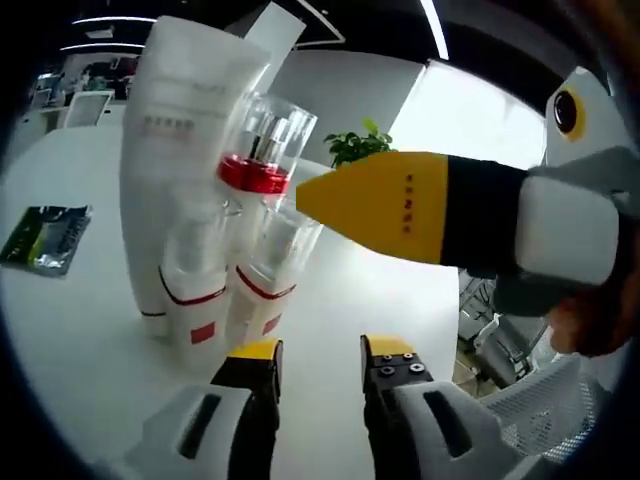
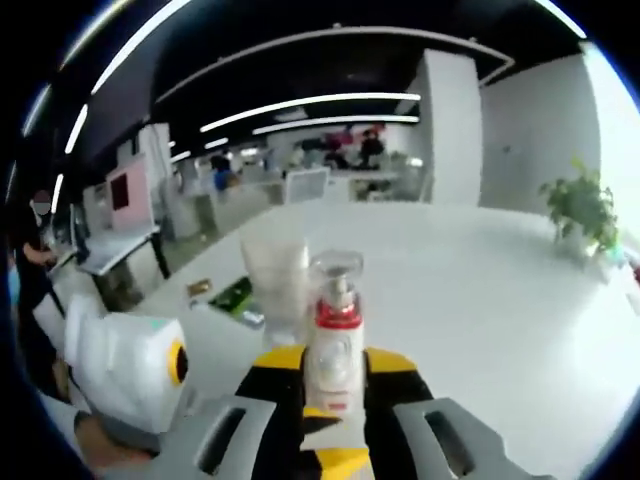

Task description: Arrange the skincare products in the storage area until every visible bottle or jar stands upright without overlapping.

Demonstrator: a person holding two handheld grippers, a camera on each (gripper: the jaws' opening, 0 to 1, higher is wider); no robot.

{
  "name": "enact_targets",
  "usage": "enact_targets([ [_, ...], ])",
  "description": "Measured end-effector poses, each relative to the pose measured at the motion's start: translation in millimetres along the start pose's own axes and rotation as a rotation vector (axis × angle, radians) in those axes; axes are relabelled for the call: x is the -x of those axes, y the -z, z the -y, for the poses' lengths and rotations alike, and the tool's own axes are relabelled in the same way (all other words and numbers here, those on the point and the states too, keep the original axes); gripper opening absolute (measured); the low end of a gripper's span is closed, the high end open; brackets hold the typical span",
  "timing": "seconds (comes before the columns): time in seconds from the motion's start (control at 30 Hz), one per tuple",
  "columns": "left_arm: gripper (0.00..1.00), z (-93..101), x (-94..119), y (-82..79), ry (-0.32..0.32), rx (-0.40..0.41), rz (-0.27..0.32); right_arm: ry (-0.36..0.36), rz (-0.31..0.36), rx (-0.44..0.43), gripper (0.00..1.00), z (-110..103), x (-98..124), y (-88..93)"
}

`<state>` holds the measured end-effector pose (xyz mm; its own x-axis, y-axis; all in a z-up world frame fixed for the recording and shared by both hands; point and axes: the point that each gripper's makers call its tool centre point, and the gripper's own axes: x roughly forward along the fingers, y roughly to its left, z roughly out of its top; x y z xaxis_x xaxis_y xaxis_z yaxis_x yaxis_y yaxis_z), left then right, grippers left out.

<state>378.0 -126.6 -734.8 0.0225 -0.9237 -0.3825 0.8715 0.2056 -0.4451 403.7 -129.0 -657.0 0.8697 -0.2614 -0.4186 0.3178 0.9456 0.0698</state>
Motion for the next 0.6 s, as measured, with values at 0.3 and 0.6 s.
enact_targets([
  [0.3, 0.30, -1.2, 0.8, -1.7, -0.003, -0.010, 0.006, 0.002, -0.001, -0.014, 0.11, 5.9, 6.3, 4.2],
  [0.6, 0.31, -1.9, 2.6, -2.2, -0.011, -0.024, 0.008, 0.001, 0.007, -0.021, 0.11, 9.5, 8.9, 2.1],
])
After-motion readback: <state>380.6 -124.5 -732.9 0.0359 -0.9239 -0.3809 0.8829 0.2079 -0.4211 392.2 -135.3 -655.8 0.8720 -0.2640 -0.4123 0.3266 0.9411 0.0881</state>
